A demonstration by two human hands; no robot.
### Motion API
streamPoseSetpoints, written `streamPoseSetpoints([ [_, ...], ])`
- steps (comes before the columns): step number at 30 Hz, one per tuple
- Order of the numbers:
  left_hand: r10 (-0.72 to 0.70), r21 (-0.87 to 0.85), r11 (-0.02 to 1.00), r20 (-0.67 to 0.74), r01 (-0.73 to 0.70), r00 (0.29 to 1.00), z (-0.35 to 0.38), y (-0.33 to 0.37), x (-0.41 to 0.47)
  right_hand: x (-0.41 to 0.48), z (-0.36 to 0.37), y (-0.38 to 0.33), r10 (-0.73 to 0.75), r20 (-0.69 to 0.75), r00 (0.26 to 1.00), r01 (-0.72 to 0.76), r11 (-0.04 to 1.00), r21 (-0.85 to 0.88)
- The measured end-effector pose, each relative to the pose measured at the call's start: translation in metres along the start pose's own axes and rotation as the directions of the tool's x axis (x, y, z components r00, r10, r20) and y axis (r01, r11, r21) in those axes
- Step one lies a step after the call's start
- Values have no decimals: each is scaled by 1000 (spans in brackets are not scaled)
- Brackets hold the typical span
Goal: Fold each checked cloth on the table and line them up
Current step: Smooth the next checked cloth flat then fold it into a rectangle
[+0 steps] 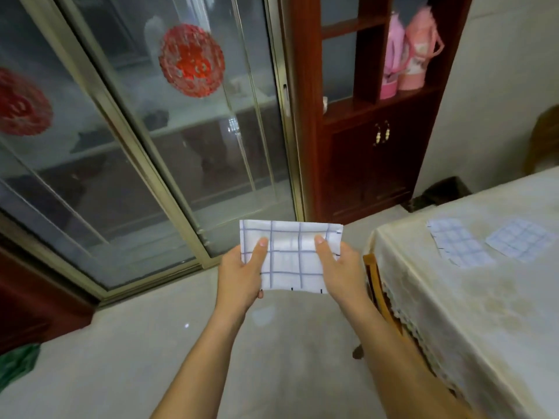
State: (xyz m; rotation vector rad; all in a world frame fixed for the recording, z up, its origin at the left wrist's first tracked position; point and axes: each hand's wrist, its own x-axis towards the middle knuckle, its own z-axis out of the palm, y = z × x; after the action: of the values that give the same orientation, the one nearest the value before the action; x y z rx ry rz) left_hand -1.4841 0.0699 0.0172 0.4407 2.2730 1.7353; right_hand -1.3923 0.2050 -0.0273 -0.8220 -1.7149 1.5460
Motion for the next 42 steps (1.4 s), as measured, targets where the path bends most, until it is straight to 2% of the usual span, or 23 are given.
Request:
streamPoseSetpoints([
  [5, -1, 24, 1000, 119, -2, 993, 54, 11, 47, 49, -29, 10, 57, -115, 992, -59, 998, -15],
  [11, 12, 45, 999, 226, -23, 974, 110, 20, 105, 106, -47, 16, 53, -270, 961, -71, 996, -56],
  [21, 42, 8, 999, 397, -49, 917, 160, 18, 244, 220, -14, 28, -8, -412, 911, -56, 988, -144],
  [24, 95, -13, 995, 422, -98, 902, 160, 30, 299, 265, 6, 16, -26, -415, 909, -54, 983, -178],
  [30, 116, -81, 993, 441, -89, 890, 162, 22, 391, 336, 50, 13, -67, -400, 914, -47, 962, -270],
  [35, 163, -75, 987, 528, -145, 833, 193, 21, 443, 382, 46, 22, -66, -460, 886, -74, 957, -280],
  [38, 154, -79, 988, 537, -132, 829, 219, 24, 475, 417, 41, 25, -93, -472, 877, -53, 956, -288],
  [42, 193, -56, 979, 554, -195, 810, 256, 28, 521, 471, 34, 36, -100, -460, 882, -35, 961, -275],
])
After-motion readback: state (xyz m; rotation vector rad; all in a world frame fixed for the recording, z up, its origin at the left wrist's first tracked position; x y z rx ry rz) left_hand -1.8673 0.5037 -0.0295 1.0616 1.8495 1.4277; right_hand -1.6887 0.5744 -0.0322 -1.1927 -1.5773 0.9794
